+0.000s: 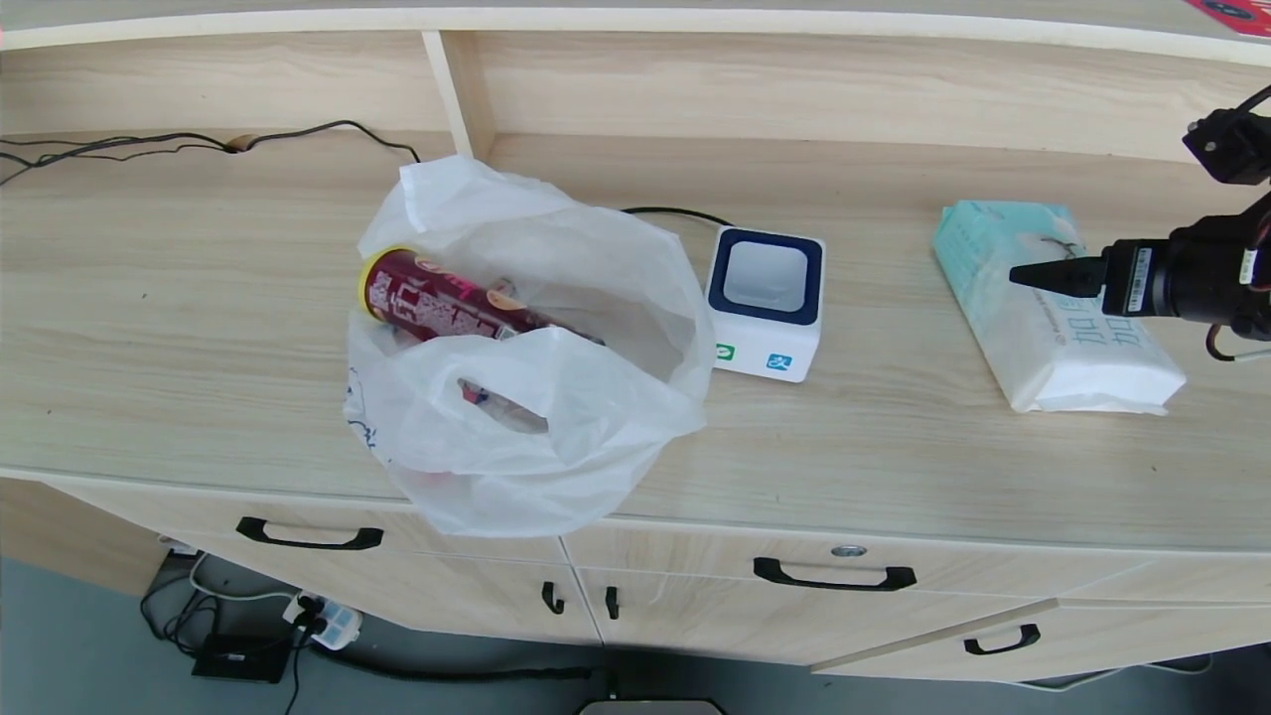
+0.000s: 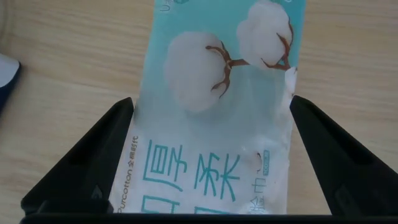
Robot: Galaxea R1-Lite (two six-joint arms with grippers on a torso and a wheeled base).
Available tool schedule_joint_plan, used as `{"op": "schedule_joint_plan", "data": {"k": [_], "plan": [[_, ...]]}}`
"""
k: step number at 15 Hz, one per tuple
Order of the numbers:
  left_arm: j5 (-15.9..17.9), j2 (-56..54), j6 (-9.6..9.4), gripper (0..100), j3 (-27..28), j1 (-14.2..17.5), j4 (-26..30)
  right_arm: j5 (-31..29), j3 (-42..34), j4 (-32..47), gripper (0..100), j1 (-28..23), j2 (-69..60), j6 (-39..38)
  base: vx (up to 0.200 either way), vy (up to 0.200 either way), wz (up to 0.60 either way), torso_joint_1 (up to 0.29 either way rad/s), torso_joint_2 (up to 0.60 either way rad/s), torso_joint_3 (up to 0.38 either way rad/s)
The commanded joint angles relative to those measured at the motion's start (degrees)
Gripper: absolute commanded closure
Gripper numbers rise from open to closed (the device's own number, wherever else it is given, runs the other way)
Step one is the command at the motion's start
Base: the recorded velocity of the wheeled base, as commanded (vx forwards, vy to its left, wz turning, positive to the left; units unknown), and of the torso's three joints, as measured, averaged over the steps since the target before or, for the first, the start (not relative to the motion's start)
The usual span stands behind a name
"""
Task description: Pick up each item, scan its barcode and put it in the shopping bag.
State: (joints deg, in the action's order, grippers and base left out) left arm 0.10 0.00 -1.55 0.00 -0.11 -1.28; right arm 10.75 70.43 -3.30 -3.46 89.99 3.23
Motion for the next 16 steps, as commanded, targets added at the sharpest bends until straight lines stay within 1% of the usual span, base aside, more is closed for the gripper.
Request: {"op": "schedule_joint_plan", "data": {"k": [1, 3, 5, 12, 14, 16], "plan": [[-0.01, 0.00, 0.05, 0, 0.00, 0.02, -0.04, -0.03, 0.85, 0.14, 0, -0.93, 1.42, 0.02, 0.000, 0.000, 0.00, 0.000, 0.00, 0.000], [-0.01, 0.00, 0.05, 0, 0.00, 0.02, -0.04, 0.23, 1.38, 0.14, 0, -1.72, 1.42, 0.02, 0.000, 0.000, 0.00, 0.000, 0.00, 0.000], [-0.01, 0.09, -0.03, 0, 0.00, -0.07, -0.04, 2.52, 0.50, 0.14, 0, -1.72, 1.33, 0.11, 0.000, 0.000, 0.00, 0.000, 0.00, 0.000], [-0.01, 0.09, 0.05, 0, 0.00, -0.07, -0.04, 2.17, 2.08, 0.14, 0, 0.56, 2.56, 0.81, 0.000, 0.000, 0.00, 0.000, 0.00, 0.000], [-0.01, 0.00, -0.03, 0, 0.00, 0.02, -0.04, 0.67, 0.50, 1.11, 0, 0.47, 3.61, 2.48, 0.000, 0.000, 0.00, 0.000, 0.00, 0.000], [-0.01, 0.00, 0.05, 0, 0.00, 0.02, -0.13, 0.67, -0.20, 1.02, 0, 0.47, 4.67, 2.48, 0.000, 0.000, 0.00, 0.000, 0.00, 0.000]]}}
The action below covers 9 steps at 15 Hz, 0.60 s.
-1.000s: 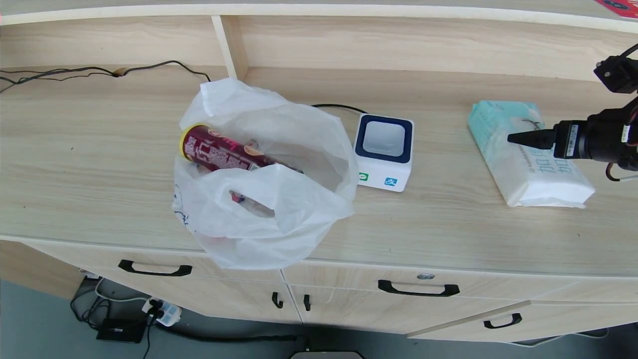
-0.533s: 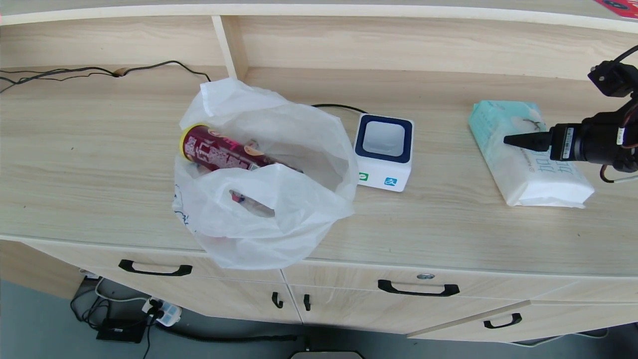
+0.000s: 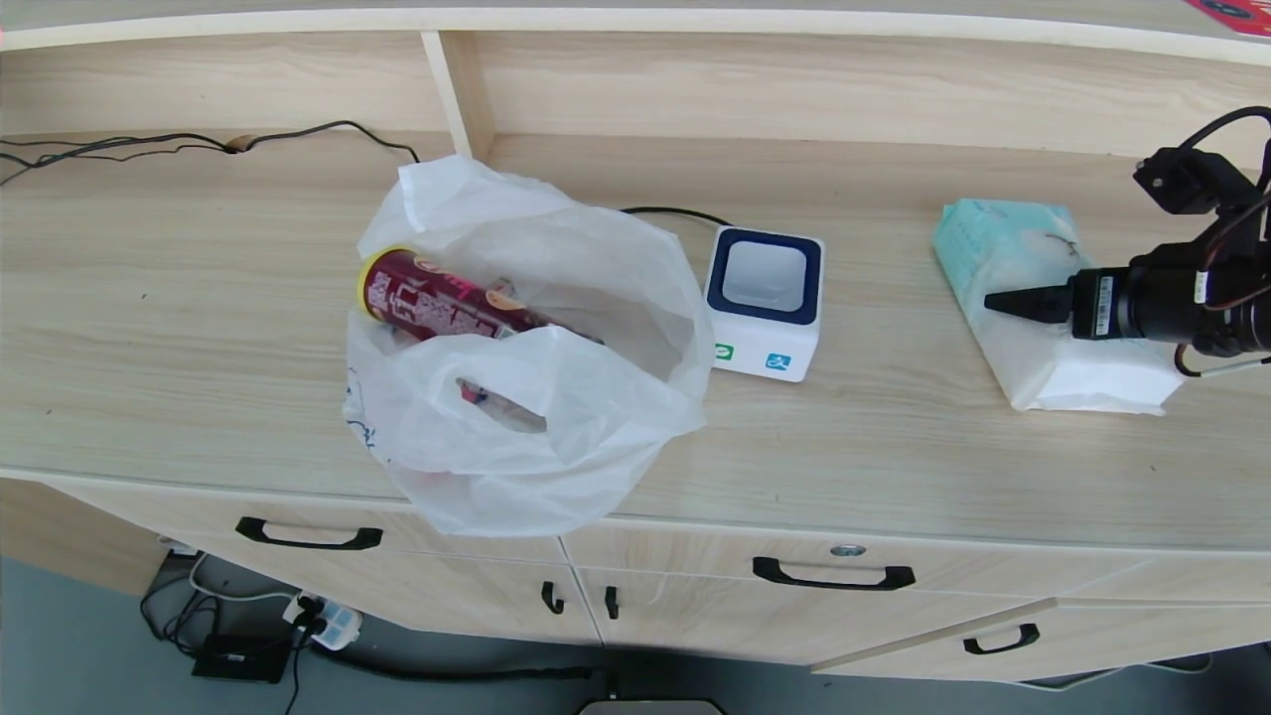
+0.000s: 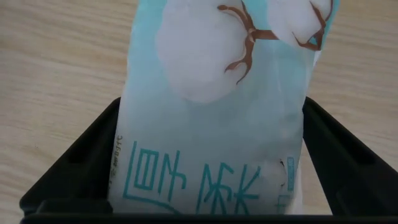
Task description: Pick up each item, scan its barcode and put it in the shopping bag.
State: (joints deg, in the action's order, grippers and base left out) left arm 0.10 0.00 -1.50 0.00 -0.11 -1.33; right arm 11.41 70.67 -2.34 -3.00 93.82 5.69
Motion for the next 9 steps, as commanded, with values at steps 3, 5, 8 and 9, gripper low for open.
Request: {"op": "schedule_joint_plan", "data": {"k": [3, 5, 8, 9], "plan": [[-0.01, 0.00, 0.01, 0, 0.00, 0.02, -0.08, -0.51, 0.52, -0.47, 0, 0.01, 1.63, -0.16, 0.000, 0.000, 0.00, 0.000, 0.00, 0.000], [-0.01, 0.00, 0.01, 0, 0.00, 0.02, -0.08, -0.51, 1.93, -0.56, 0, 0.01, 2.33, -0.16, 0.000, 0.000, 0.00, 0.000, 0.00, 0.000], [-0.01, 0.09, -0.08, 0, 0.00, -0.07, -0.08, -0.51, 2.28, -0.65, 100, 0.01, 2.69, -0.42, 0.000, 0.000, 0.00, 0.000, 0.00, 0.000], [-0.01, 0.00, 0.01, 0, 0.00, 0.02, -0.08, -0.42, 2.37, -0.74, 100, 0.01, 2.69, -0.42, 0.000, 0.000, 0.00, 0.000, 0.00, 0.000]]}}
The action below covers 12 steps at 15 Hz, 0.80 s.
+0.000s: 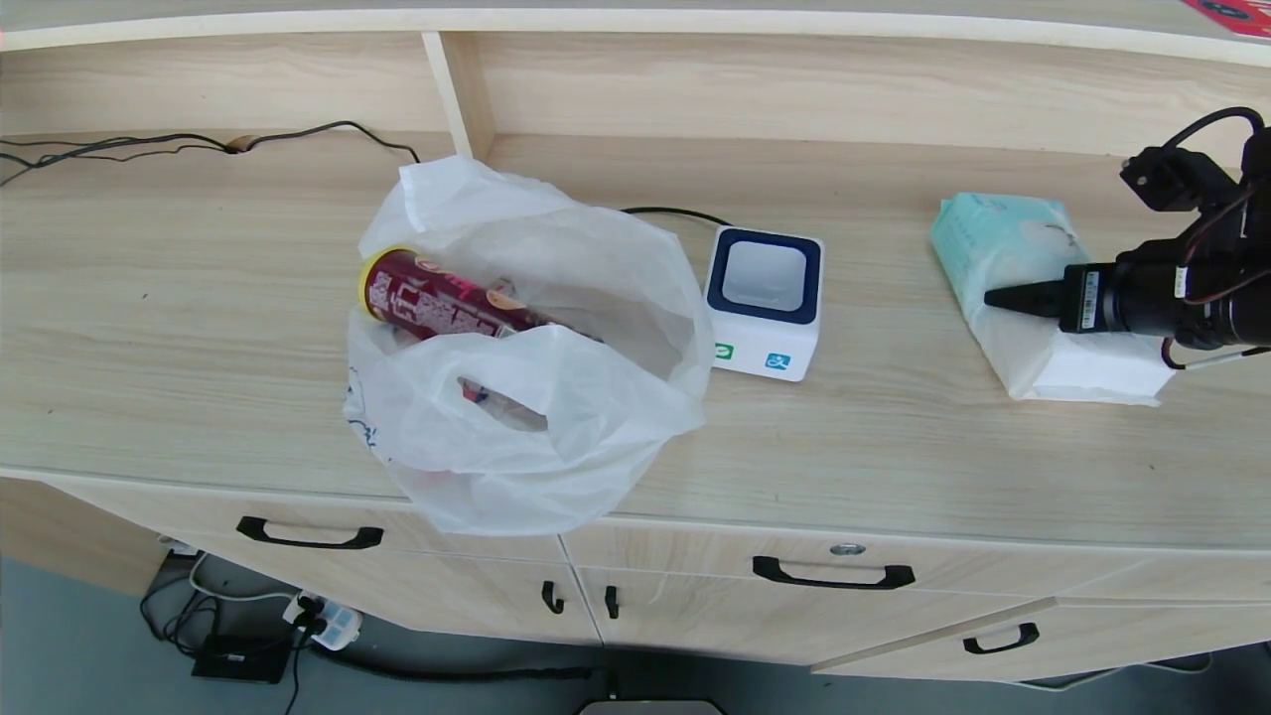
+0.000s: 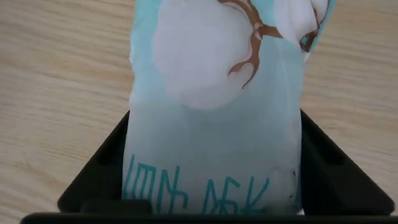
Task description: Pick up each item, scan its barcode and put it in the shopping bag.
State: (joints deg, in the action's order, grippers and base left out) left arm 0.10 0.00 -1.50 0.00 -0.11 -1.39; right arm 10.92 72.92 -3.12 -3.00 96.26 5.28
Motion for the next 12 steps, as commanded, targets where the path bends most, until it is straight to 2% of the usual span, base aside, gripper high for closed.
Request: {"op": "schedule_joint_plan", "data": {"k": [1, 4, 7, 8, 12], "plan": [[-0.01, 0.00, 0.01, 0, 0.00, -0.07, -0.02, 0.06, 0.11, 0.04, 100, 0.01, 0.16, -0.01, 0.000, 0.000, 0.00, 0.000, 0.00, 0.000], [-0.01, 0.00, 0.01, 0, 0.00, 0.02, -0.02, 0.06, -0.59, -0.22, 100, 0.19, -1.69, -0.36, 0.000, 0.000, 0.00, 0.000, 0.00, 0.000], [-0.01, 0.00, 0.01, 0, 0.00, 0.02, -0.02, -0.02, -4.37, -0.22, 100, 4.14, -11.09, -8.97, 0.000, 0.000, 0.00, 0.000, 0.00, 0.000], [-0.01, 0.00, -0.08, 0, 0.00, 0.02, 0.07, -0.73, -8.32, -0.22, 100, 7.74, -18.12, -12.57, 0.000, 0.000, 0.00, 0.000, 0.00, 0.000], [-0.01, 0.00, -0.08, 0, 0.00, -0.07, 0.16, -1.34, -22.91, -2.94, 100, 18.47, -35.35, -13.19, 0.000, 0.000, 0.00, 0.000, 0.00, 0.000]]}}
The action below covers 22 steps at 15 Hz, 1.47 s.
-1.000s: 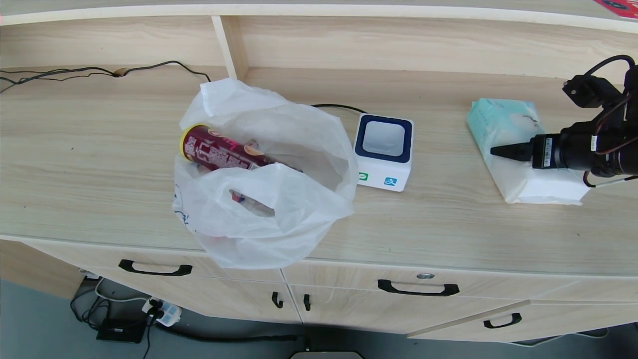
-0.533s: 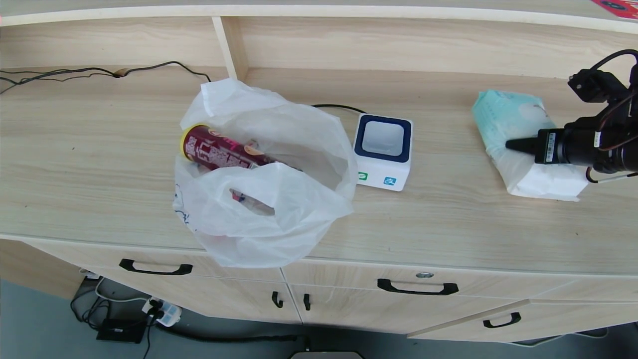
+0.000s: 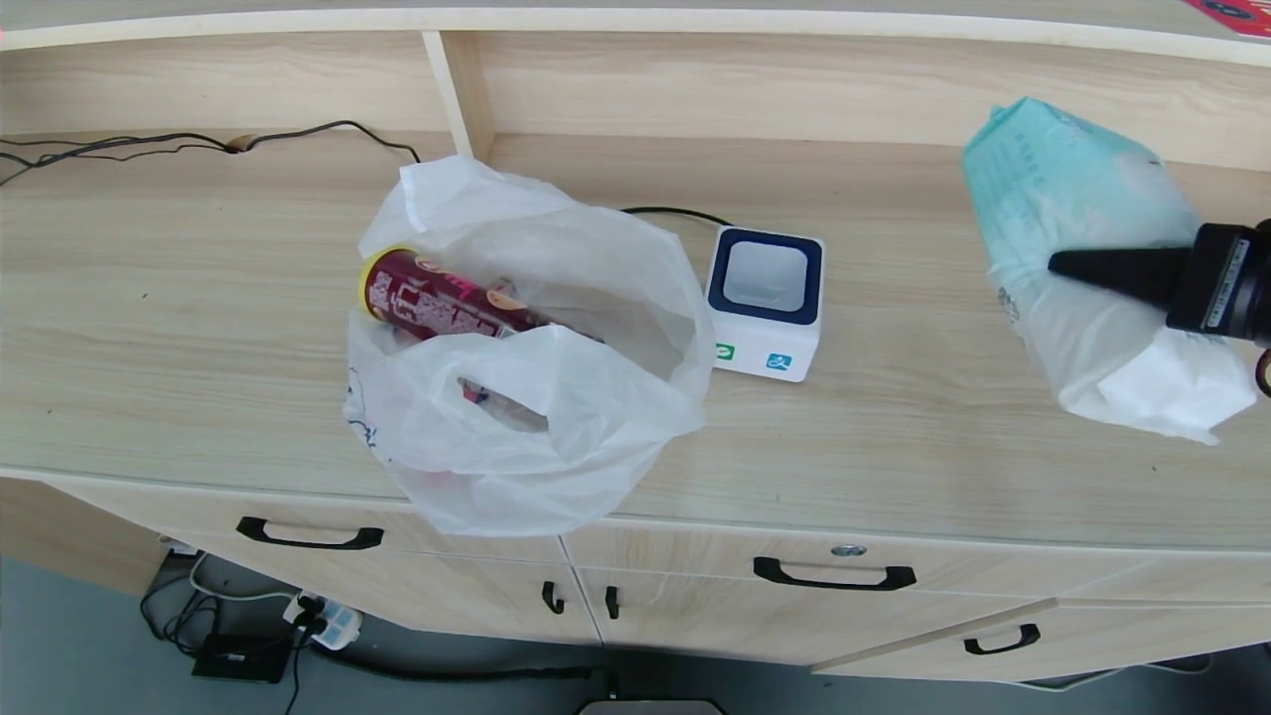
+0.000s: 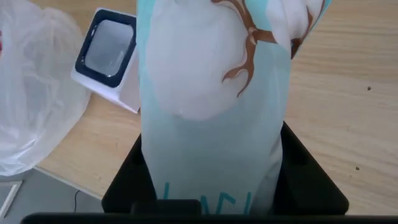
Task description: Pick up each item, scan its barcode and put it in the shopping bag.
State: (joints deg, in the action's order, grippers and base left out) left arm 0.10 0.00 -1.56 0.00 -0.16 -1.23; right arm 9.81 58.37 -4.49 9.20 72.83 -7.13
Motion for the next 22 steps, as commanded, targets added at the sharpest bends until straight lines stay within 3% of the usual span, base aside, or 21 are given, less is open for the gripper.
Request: {"op": "schedule_joint_plan", "data": {"k": [1, 4, 7, 9, 11, 13, 15, 19, 22], "plan": [[-0.01, 0.00, -0.02, 0, 0.00, -0.02, 0.00, -0.23, -15.21, -6.85, 100, 9.34, -15.35, -0.43, 0.000, 0.000, 0.00, 0.000, 0.00, 0.000], [-0.01, 0.00, -0.02, 0, 0.00, 0.07, 0.00, -4.63, -30.42, -19.60, 100, 15.32, -19.39, 4.76, 0.000, 0.000, 0.00, 0.000, 0.00, 0.000], [-0.01, 0.00, -0.02, 0, 0.00, 0.07, 0.00, -4.89, -32.62, -21.71, 100, 17.34, -21.67, 3.26, 0.000, 0.000, 0.00, 0.000, 0.00, 0.000], [-0.01, 0.00, -0.02, 0, 0.00, 0.07, 0.00, -5.07, -27.78, -21.18, 100, 25.86, -21.41, -7.02, 0.000, 0.000, 0.00, 0.000, 0.00, 0.000], [-0.01, 0.00, -0.02, 0, 0.00, -0.02, 0.00, -4.98, -23.83, -21.62, 100, 28.59, -17.89, -17.39, 0.000, 0.000, 0.00, 0.000, 0.00, 0.000], [-0.01, 0.00, -0.11, 0, 0.00, -0.02, 0.09, -4.19, -22.33, -30.76, 100, 31.75, -11.04, -28.82, 0.000, 0.000, 0.00, 0.000, 0.00, 0.000], [-0.01, 0.00, -0.11, 0, 0.00, -0.02, 0.09, -4.19, -22.68, -39.28, 100, 33.77, -5.85, -36.02, 0.000, 0.000, 0.00, 0.000, 0.00, 0.000], [-0.01, 0.00, -0.02, 0, 0.00, -0.02, 0.09, -1.38, -27.78, -48.42, 100, 38.87, 0.21, -47.71, 0.000, 0.000, 0.00, 0.000, 0.00, 0.000], [-0.01, 0.09, -0.02, 0, 0.00, -0.02, 0.09, 1.44, -26.73, -49.74, 100, 39.66, 1.62, -53.69, 0.000, 0.000, 0.00, 0.000, 0.00, 0.000]]}}
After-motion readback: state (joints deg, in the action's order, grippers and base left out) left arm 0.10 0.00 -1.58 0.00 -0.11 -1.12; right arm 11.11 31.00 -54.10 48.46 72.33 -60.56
